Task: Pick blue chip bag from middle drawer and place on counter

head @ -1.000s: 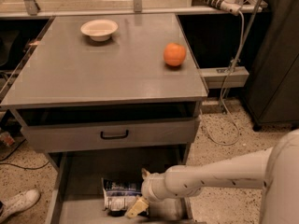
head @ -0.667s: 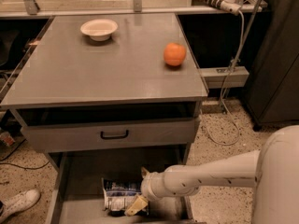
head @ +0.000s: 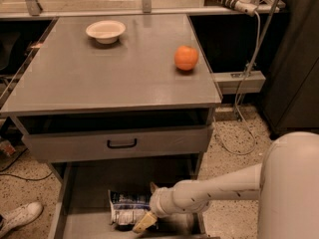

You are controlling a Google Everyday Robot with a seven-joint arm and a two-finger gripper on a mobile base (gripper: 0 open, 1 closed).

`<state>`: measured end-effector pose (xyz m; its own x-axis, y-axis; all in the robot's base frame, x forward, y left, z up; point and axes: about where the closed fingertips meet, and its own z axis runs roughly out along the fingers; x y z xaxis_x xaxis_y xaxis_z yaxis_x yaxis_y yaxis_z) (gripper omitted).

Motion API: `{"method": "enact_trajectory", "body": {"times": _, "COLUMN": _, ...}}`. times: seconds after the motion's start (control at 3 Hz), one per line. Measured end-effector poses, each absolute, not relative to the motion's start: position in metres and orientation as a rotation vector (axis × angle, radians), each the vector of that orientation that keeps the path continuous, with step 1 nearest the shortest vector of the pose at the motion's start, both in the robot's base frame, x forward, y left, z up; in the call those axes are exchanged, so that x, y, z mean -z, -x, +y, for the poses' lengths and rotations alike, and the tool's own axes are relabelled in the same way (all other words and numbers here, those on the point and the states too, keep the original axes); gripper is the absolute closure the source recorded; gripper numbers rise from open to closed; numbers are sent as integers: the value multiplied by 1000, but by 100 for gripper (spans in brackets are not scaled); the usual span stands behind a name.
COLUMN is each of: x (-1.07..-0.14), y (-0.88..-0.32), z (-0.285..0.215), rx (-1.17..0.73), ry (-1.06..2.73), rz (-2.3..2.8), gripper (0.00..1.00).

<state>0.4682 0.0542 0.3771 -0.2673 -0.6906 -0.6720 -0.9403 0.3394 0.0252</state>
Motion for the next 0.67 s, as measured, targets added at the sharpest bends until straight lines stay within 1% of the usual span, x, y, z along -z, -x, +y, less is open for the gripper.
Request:
{"method": "enact_trajectory", "body": {"times": 0.33, "x": -366, "y": -462, "z": 55, "rx": -593, "ry": 1407, "rz": 2066, "gripper": 0}}
{"method": "enact_trajectory", "body": {"times": 0.67, "x": -365, "y": -461, "z": 55, "rx": -594, "ry": 1407, "rz": 2067, "gripper": 17}}
